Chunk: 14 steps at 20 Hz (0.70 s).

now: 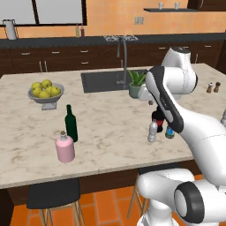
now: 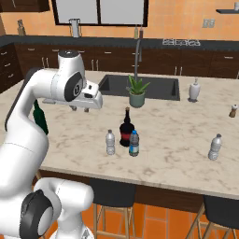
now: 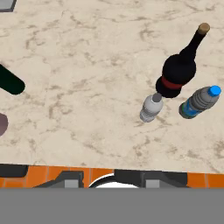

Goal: Move the plastic bottles in the middle to the plastics group, and the glass bottles in the middle to the glass group.

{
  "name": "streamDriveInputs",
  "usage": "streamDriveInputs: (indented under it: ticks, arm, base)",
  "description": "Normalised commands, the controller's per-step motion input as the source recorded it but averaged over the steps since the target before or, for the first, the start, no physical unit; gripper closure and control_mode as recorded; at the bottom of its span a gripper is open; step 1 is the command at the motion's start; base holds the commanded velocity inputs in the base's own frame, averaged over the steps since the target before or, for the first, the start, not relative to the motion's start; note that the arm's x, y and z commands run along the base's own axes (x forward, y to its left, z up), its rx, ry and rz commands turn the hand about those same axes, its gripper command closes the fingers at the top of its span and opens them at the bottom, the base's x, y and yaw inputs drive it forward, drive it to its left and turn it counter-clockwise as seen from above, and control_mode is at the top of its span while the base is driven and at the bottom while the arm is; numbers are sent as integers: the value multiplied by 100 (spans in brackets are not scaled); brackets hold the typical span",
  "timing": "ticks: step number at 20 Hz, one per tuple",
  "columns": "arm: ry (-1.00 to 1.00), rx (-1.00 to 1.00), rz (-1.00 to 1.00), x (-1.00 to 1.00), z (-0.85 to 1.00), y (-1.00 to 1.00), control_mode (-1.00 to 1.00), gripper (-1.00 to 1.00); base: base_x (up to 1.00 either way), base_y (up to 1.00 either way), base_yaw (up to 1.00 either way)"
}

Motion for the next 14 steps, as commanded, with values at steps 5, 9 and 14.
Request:
streamDriveInputs:
  ticks: [5, 9, 14]
  arm:
    - [0, 0, 0, 0, 0, 0, -100, -100]
    - [1, 0, 0, 0, 0, 0, -100, -100]
    - [10, 0, -1, -9, -15, -4, -100, -100]
  base:
    - [0, 0, 0]
    - [0, 0, 0]
    - [0, 0, 0]
